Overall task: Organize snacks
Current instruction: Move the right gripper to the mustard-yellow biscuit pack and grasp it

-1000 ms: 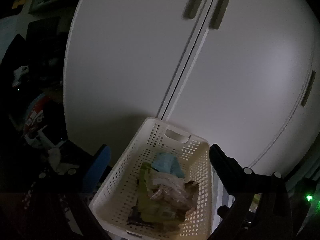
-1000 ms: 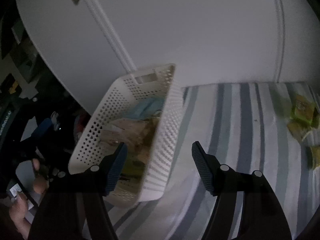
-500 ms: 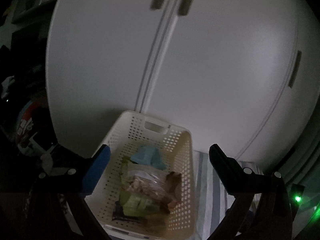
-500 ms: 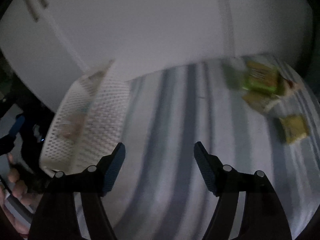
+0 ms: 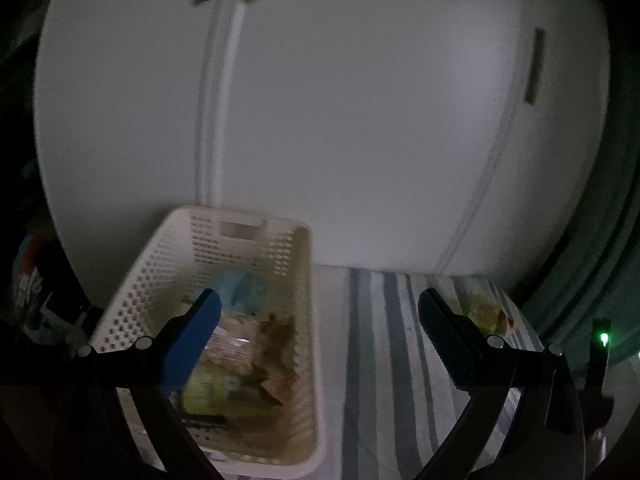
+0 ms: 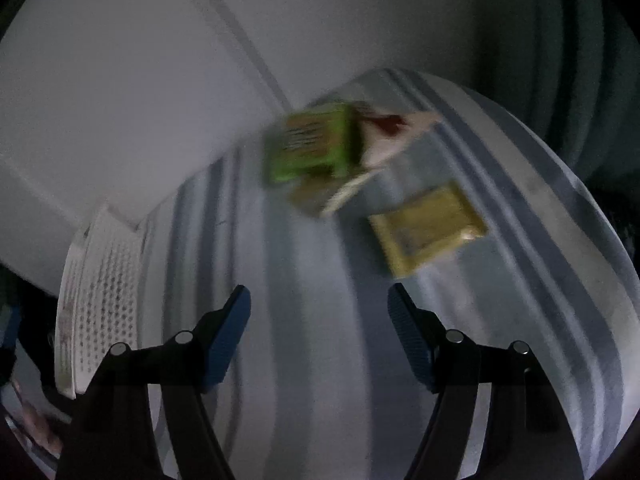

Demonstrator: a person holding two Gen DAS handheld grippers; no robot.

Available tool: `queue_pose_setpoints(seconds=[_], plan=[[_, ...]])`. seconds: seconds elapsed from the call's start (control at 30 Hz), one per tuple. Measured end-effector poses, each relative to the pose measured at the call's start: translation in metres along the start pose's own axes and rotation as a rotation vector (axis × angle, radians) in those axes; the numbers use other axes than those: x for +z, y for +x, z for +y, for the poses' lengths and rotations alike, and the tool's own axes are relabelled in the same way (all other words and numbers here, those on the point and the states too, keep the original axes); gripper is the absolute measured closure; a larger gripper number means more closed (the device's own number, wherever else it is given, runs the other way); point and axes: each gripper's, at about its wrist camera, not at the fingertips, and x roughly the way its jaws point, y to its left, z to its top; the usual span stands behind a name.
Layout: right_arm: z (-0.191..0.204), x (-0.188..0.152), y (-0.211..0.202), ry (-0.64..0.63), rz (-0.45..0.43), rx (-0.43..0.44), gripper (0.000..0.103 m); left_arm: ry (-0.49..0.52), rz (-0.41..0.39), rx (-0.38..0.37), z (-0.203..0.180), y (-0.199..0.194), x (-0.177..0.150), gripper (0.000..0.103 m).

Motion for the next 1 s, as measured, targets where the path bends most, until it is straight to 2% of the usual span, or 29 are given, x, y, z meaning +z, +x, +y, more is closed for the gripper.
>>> queue_pose_setpoints(seconds=[0.27,0.5,0.63,0.8,1.0], plan=[[-0.047,0.022,0.020,0.157,0.061,0.010,0.032,0.070,0.032,-0.055,-0.029,0.005,-0.011,0.003],[-0.049,0.037,0.041,0.207,0.095,0.032,0.030,0.070,0.041,-0.046,-0.028,0.010,-0.011,0.003],[-0.042,0.051,0.052,0.148,0.077,-0.039,0.030,0.055,0.039,-0.036,-0.024,0.009,-0.011,0.003],[-0.032,0.067,0.061,0.013,0.029,-0.259,0.030,0.062,0.041,-0.037,-0.025,0.009,-0.012,0.003],[-0.026,0.075,0.072,-0.059,0.040,-0.320,0.033,0.073,0.043,-0.032,-0.028,0.013,-0.014,0.003]])
